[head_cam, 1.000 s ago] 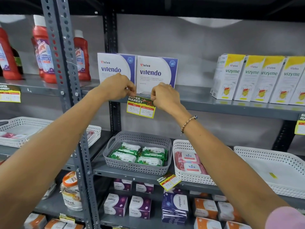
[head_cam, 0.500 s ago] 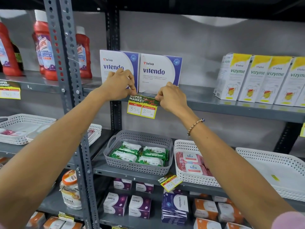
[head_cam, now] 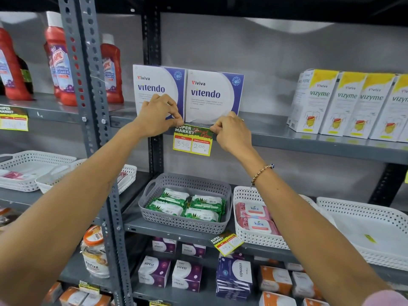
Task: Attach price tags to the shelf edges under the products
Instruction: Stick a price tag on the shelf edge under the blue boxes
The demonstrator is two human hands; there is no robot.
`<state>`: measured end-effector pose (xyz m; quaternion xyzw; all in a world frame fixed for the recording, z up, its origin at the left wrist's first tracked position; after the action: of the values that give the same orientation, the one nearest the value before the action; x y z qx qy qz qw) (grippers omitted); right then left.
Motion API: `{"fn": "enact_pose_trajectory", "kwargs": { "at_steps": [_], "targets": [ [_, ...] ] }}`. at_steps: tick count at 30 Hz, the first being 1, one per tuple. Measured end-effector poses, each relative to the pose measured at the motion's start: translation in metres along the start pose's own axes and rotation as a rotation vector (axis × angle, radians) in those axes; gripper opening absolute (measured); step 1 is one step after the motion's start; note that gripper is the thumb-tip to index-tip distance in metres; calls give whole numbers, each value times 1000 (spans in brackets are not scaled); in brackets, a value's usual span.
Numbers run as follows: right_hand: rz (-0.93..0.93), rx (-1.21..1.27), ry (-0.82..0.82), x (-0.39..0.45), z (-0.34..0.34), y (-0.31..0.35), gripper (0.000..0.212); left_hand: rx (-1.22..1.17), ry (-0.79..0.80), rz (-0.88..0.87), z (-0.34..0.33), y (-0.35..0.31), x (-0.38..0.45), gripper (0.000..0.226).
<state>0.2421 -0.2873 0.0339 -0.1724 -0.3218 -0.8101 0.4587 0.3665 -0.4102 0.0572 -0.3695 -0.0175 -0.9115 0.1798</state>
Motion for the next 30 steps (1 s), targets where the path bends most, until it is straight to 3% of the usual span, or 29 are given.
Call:
{"fn": "enact_pose_trajectory", "kwargs": {
  "at_steps": [6,10,19,30],
  "targets": [
    [-9,34,-3,2,3,0,42,21,-9,55,1,10,-6,25],
    [15,22,-14,1,-1,8,13,50,-15,67,3,15,-12,26],
    [10,-56,-93,0,-6,11,19,139,-87,48,5,15,-13,21],
    [32,-116,-96,-1,-13,23,19,179,-58,53,3,24,-17,26]
  ]
}}
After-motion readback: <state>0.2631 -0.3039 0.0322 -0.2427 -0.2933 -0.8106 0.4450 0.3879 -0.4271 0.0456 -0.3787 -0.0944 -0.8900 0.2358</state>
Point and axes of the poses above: each hand's wrist, its own x-axis towards the middle knuckle, its own z-axis out of the back of the hand, y = z × x, the point moved 10 cm from there along x, towards the middle knuckle, and after that the axes turned 6 degrees about -z, right-handed, at the moved point
